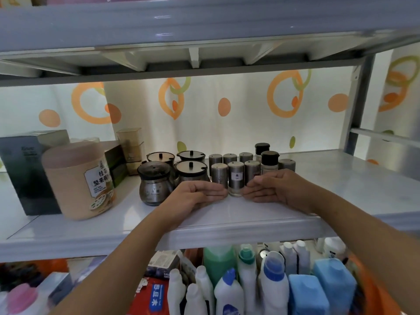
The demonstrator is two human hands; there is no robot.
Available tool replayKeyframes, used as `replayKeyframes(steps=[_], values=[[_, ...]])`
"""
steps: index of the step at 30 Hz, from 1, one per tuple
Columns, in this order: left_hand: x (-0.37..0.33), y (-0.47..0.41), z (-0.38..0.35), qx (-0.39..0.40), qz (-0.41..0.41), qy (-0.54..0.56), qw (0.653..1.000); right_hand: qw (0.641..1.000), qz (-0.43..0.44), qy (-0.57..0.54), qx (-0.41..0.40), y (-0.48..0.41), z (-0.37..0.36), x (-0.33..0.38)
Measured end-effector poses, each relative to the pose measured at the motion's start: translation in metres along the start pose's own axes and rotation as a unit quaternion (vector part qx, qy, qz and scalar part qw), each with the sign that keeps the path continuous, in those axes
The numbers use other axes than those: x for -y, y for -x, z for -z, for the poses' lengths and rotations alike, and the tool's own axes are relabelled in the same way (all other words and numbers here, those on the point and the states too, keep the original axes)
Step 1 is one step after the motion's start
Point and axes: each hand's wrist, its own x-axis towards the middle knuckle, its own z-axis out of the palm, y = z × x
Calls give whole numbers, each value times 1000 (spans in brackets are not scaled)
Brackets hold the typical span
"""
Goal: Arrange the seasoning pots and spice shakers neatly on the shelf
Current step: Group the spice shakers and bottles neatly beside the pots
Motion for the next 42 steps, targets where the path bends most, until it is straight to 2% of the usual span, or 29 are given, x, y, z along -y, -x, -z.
replayKeyframes(steps=[9,22,28,31,42], values=[[4,0,3,17,-6,0,1000,998,0,-58,-22,24,65,-7],[5,1,4,7,-4,22,1000,998,-5,-55,2,19,67,-11],[6,1,5,5,2,29,1000,997,-2,-61,-41,18,68,-13],[5,2,5,1,3,31,1000,998,3,-51,-31,18,66,-12],[0,10,0,-9,-9,-20,1000,999,-17,-43,-22,12,66,-16]])
